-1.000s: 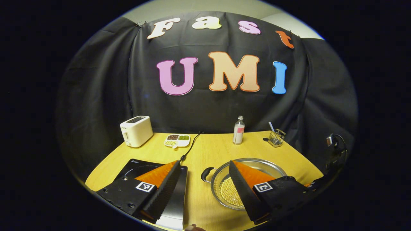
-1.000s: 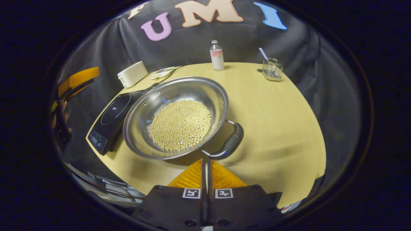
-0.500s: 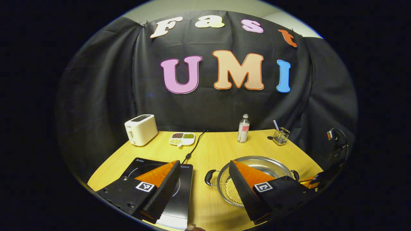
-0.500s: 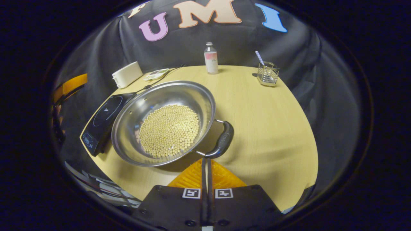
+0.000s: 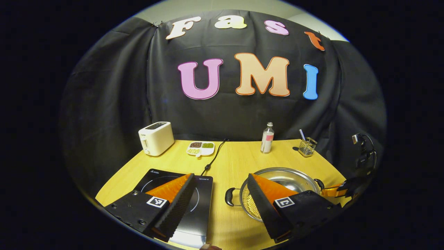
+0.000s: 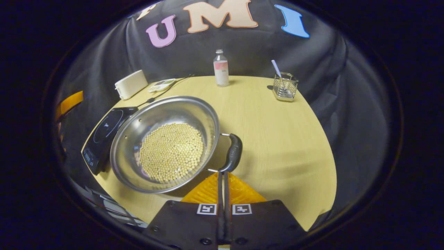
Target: First push the handle of the pot to place it horizontally, then grasp the pot with both hands and set it on the induction cooktop.
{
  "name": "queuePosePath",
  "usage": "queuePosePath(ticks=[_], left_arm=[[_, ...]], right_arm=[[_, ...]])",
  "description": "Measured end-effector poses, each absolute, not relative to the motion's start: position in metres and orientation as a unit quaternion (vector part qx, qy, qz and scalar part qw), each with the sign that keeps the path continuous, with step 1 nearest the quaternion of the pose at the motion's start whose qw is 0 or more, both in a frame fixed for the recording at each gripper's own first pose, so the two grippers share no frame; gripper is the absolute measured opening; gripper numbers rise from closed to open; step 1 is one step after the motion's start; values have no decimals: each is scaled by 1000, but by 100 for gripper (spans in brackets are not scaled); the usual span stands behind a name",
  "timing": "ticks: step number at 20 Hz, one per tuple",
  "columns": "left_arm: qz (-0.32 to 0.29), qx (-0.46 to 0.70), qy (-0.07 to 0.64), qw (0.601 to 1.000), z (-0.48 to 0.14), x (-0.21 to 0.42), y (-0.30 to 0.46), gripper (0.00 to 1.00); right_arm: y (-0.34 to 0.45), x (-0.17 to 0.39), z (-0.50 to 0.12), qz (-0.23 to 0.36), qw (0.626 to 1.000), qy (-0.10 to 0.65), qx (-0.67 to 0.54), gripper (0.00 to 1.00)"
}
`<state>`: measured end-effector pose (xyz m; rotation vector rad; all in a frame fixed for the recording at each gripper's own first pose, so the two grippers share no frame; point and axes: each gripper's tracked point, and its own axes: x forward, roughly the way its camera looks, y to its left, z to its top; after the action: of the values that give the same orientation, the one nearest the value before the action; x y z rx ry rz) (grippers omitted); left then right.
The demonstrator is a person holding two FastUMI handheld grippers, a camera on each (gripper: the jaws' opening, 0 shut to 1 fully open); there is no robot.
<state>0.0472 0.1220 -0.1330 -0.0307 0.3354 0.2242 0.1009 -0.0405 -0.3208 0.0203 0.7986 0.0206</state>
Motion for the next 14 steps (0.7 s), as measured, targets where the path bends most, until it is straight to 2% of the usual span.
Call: queuePosePath(ticks=[2, 3, 10, 14], left_arm=[[114, -19, 169, 979, -135, 47, 123, 97], [114, -20, 171, 978, -135, 46, 123, 97], [114, -25, 176, 978, -141, 46, 126, 97], [92, -61, 198, 974, -161, 51, 112, 97]], right_arm=[[-42, 107, -321, 11, 922, 386, -2, 0], [-44, 109, -321, 10, 922, 387, -5, 3], [-46, 110, -323, 6, 921, 389, -7, 2], [-60, 112, -313, -15, 924, 382, -11, 2]])
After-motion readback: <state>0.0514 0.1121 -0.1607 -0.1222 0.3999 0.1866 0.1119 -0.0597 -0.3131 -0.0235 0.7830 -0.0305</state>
